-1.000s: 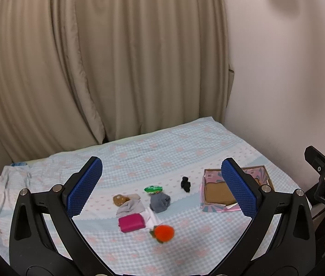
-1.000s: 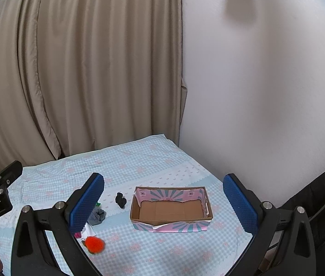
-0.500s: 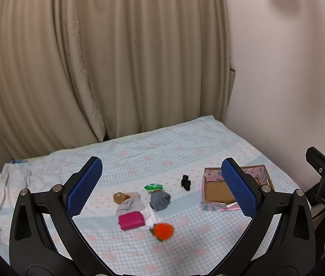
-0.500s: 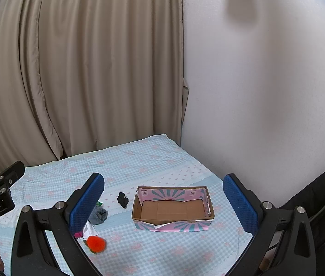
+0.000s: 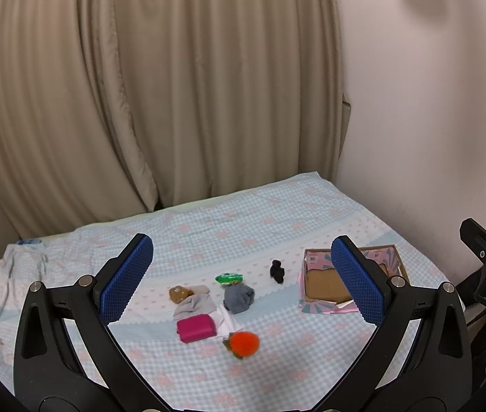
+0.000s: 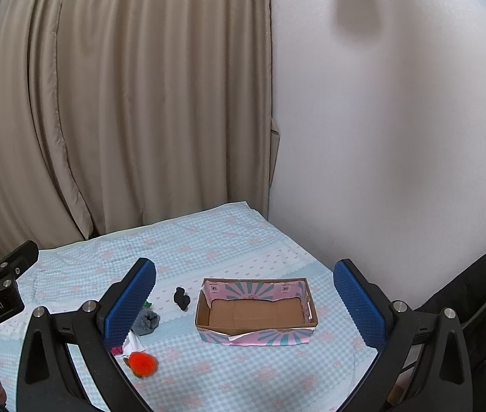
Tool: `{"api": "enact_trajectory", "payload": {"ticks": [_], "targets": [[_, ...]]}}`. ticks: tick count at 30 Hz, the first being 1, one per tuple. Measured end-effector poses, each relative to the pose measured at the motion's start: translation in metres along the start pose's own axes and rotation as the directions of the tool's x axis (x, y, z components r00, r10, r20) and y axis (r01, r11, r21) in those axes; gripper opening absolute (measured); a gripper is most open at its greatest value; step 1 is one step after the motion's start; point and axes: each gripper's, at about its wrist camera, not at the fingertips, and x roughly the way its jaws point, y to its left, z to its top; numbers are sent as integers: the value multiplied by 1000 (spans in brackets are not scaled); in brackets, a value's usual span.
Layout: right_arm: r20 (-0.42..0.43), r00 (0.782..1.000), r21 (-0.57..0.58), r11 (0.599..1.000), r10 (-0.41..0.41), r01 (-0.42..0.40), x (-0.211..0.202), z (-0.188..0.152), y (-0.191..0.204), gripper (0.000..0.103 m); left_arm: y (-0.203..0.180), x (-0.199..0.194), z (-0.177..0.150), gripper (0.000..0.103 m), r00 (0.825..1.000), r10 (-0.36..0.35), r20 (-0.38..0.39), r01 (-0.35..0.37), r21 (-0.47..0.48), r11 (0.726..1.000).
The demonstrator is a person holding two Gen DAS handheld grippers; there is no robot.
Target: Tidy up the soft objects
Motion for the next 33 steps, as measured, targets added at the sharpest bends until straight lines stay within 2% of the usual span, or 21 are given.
{"api": "enact_trajectory", "payload": {"ticks": [24,33], "targets": [[9,1000,16,1000,9,-9,0,-6,-3,103,1,-1,-1,103,1000,9,-18,-9,-19,1000],[11,999,11,999,35,-35,6,0,-9,103,0,7,-5,103,998,43,-41,-45,-51,998]]}}
